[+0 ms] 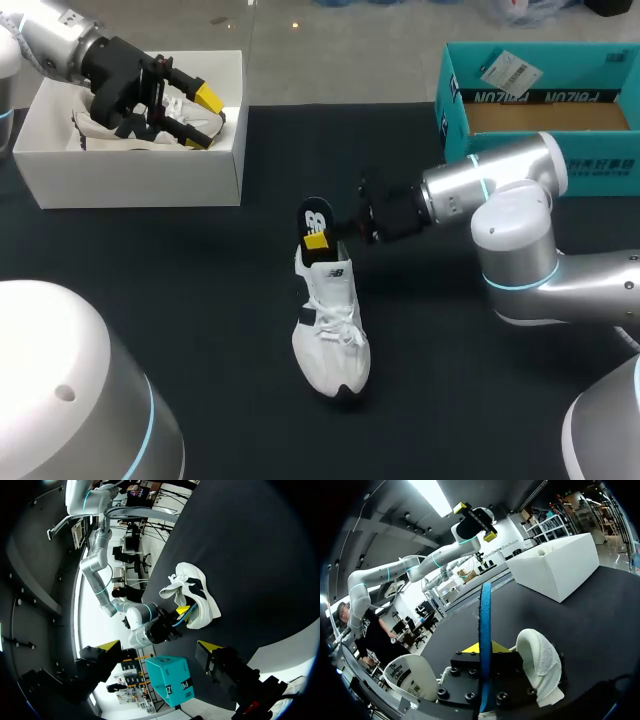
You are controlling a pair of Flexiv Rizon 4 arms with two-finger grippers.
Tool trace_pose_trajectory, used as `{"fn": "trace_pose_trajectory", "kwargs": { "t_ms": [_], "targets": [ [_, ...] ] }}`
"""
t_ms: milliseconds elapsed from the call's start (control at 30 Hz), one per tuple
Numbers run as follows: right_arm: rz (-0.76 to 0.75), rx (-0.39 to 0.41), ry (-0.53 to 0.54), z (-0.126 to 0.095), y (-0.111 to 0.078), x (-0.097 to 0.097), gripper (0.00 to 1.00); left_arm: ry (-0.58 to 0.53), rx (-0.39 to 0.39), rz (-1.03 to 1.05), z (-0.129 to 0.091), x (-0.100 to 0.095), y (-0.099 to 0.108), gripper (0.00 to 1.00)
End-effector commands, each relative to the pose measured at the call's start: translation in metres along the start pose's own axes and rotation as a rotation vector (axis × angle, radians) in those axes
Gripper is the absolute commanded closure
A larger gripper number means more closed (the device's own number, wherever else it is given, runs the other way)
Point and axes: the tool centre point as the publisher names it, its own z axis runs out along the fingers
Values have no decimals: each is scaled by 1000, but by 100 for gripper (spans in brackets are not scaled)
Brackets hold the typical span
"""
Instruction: Take the shoe out of the shoebox, open the shoe tongue, remove and reinsert the insole, then place the shoe into the shoebox
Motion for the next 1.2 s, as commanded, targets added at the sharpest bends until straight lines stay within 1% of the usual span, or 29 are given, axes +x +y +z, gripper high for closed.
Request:
{"fn": "trace_pose_trajectory", "kwargs": {
  "t_ms": [33,133,200,233,267,300,367,400,433,500,533,567,633,667,700,800,1033,1200],
  "targets": [
    [17,21,21,7,-8,3,100,3,2,1,-1,0,0,0],
    [27,45,45,10,-14,8,100,3,2,1,-1,0,0,0],
    [20,38,39,10,-14,10,100,3,2,1,-1,0,0,0],
    [12,26,33,8,-11,11,89,3,2,1,-1,0,0,0],
    [1,17,23,6,-8,11,69,3,2,1,-1,0,0,0],
    [-10,3,13,4,-4,11,53,3,2,1,-1,0,0,0],
    [-29,-13,-3,0,4,12,41,3,2,1,-1,0,0,0],
    [-38,-19,-7,-1,8,11,37,3,2,1,-1,0,0,0],
    [-45,-25,-11,-2,11,11,36,3,2,1,-1,0,0,0],
    [-58,-30,-23,-4,15,8,38,3,2,1,-1,0,0,0],
    [-61,-34,-26,-6,17,7,43,3,2,1,-1,0,0,0],
    [-61,-38,-32,-7,18,6,50,3,2,1,-1,0,0,0],
    [-61,-42,-51,-9,19,2,56,3,2,1,-1,0,0,0],
    [-53,-42,-67,-10,18,1,76,3,2,1,-1,0,0,0],
    [-43,-45,-86,-11,17,-1,100,3,2,1,-1,0,0,0],
    [-15,-46,-101,-11,13,-4,100,3,2,1,-1,0,0,0],
    [10,-50,-72,-1,6,-2,100,3,2,1,-1,0,0,0],
    [27,-6,-39,6,-5,4,100,3,2,1,-1,0,0,0]
  ]
}}
